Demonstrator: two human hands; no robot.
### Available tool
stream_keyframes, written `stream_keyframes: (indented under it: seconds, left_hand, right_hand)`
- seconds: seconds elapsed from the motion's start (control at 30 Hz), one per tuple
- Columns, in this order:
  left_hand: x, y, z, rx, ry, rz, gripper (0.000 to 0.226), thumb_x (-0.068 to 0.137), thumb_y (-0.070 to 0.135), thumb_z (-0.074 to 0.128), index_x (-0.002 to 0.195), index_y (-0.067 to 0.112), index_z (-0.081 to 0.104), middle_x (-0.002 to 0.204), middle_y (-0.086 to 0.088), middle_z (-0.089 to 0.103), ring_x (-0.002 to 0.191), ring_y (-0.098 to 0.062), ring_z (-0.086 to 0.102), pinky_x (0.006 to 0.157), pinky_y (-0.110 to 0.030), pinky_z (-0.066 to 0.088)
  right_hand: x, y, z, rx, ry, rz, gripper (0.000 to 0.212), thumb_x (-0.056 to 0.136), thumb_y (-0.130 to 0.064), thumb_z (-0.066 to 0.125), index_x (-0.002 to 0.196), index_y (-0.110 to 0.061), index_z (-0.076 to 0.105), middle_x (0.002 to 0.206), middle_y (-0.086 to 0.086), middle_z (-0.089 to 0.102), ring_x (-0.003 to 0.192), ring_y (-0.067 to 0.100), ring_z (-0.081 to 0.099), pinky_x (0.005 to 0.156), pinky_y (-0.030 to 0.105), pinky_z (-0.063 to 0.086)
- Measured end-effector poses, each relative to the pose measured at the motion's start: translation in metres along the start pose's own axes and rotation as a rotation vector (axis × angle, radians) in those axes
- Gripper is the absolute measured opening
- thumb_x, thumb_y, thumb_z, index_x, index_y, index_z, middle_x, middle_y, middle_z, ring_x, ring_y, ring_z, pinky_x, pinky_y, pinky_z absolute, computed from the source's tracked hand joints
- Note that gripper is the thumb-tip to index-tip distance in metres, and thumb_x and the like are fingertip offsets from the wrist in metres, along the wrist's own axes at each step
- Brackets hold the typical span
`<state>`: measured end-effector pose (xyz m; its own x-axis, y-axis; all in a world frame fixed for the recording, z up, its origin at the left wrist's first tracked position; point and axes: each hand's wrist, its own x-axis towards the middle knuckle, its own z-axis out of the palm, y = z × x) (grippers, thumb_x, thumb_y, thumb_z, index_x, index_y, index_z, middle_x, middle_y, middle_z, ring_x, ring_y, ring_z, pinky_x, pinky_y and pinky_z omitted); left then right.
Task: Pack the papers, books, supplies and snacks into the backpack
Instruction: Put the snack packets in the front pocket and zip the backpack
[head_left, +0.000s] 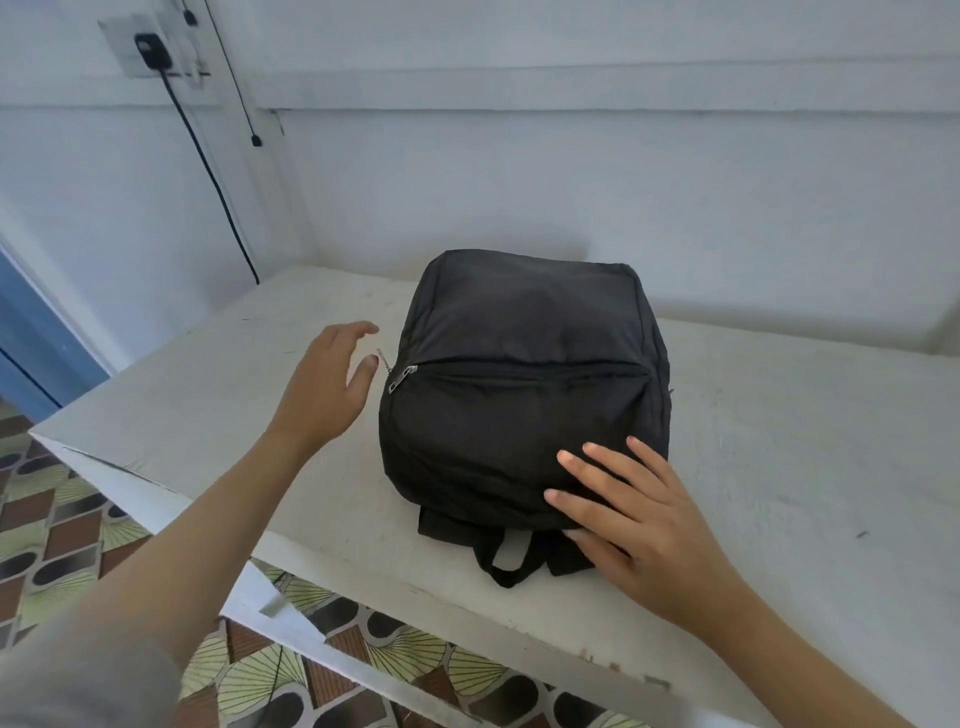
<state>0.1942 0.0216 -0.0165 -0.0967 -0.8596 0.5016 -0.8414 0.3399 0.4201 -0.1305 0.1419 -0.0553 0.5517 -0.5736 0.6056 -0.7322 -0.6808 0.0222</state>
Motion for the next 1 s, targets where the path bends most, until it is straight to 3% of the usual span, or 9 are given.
stream_keyframes:
  seconds: [0.07,0.17,0.3,0.53,0.67,0.73,0.8,0.9,1.0]
  left_hand:
    - [-0.012,0.018,-0.006,-0.005,0.040,0.204,0.045,0.094,0.032,0.041,0.134,0.010,0.042,0.136,-0.012,0.047,0.125,-0.025,0.043,0.104,-0.031,0.030]
    - [-0.030,0.035,-0.010,0.080,-0.112,0.675,0.061,0.090,0.054,0.037,0.138,0.016,0.034,0.148,-0.016,0.032,0.138,-0.030,0.029,0.112,-0.045,0.022]
    - [-0.045,0.038,0.004,0.255,-0.257,1.055,0.069,0.082,0.065,0.050,0.138,0.030,0.031,0.150,-0.018,0.024,0.140,-0.037,0.020,0.113,-0.053,0.014]
    - [-0.047,0.036,0.015,0.342,-0.235,1.097,0.067,0.082,0.064,0.052,0.139,0.038,0.030,0.149,-0.014,0.027,0.139,-0.036,0.022,0.113,-0.053,0.017]
    - [-0.048,0.037,0.015,0.371,-0.213,1.072,0.069,0.083,0.064,0.051,0.141,0.036,0.028,0.147,-0.012,0.031,0.137,-0.035,0.028,0.111,-0.055,0.018]
    - [-0.045,0.038,0.015,0.366,-0.183,1.068,0.062,0.087,0.052,0.053,0.141,0.034,0.027,0.143,-0.012,0.039,0.133,-0.034,0.035,0.110,-0.052,0.023]
    - [-0.043,0.040,0.015,0.365,-0.144,1.070,0.055,0.090,0.040,0.054,0.139,0.031,0.031,0.138,-0.012,0.048,0.128,-0.032,0.042,0.108,-0.050,0.028]
    - [-0.043,0.041,0.014,0.324,-0.111,1.056,0.060,0.088,0.039,0.059,0.138,0.032,0.027,0.137,-0.013,0.050,0.128,-0.033,0.043,0.106,-0.050,0.030]
    - [-0.037,0.042,0.011,0.276,-0.043,1.032,0.068,0.085,0.046,0.063,0.137,0.032,0.022,0.135,-0.013,0.052,0.127,-0.032,0.045,0.103,-0.053,0.034]
  right_hand:
    - [-0.005,0.007,-0.007,-0.016,-0.069,0.034,0.053,0.090,-0.051,0.048,0.138,-0.027,0.042,0.144,-0.001,0.044,0.135,0.018,0.036,0.114,0.042,0.022]
    - [-0.011,0.022,-0.019,-0.049,-0.166,0.022,0.082,0.080,-0.069,0.048,0.148,-0.032,0.020,0.154,-0.001,0.024,0.142,0.022,0.023,0.115,0.046,0.014]
    - [-0.013,0.048,-0.026,-0.108,-0.201,-0.050,0.093,0.075,-0.073,0.052,0.149,-0.036,0.009,0.155,0.001,0.019,0.141,0.026,0.024,0.111,0.053,0.018]
    - [0.001,0.065,-0.019,-0.174,-0.158,-0.202,0.074,0.087,-0.045,0.050,0.149,-0.035,0.011,0.139,0.008,0.042,0.132,0.028,0.036,0.114,0.044,0.016]
    - [0.008,0.063,-0.013,-0.154,-0.092,-0.246,0.067,0.091,-0.020,0.047,0.149,-0.033,0.016,0.104,0.012,0.066,0.102,0.026,0.055,0.105,0.040,0.034]
    - [0.011,0.062,-0.009,-0.121,-0.063,-0.245,0.079,0.088,-0.005,0.050,0.150,-0.032,0.010,0.086,0.010,0.064,0.081,0.025,0.056,0.081,0.039,0.049]
    - [0.017,0.061,-0.007,-0.114,-0.025,-0.212,0.084,0.086,0.001,0.051,0.150,-0.033,0.008,0.076,0.006,0.056,0.071,0.021,0.047,0.062,0.032,0.046]
    - [0.029,0.061,-0.010,-0.133,0.062,-0.184,0.081,0.087,0.001,0.047,0.150,-0.032,0.010,0.078,0.001,0.040,0.069,0.016,0.034,0.059,0.025,0.033]
    - [0.047,0.058,-0.021,-0.146,0.142,-0.163,0.086,0.084,0.005,0.049,0.150,-0.033,0.009,0.070,0.005,0.041,0.067,0.017,0.031,0.059,0.026,0.028]
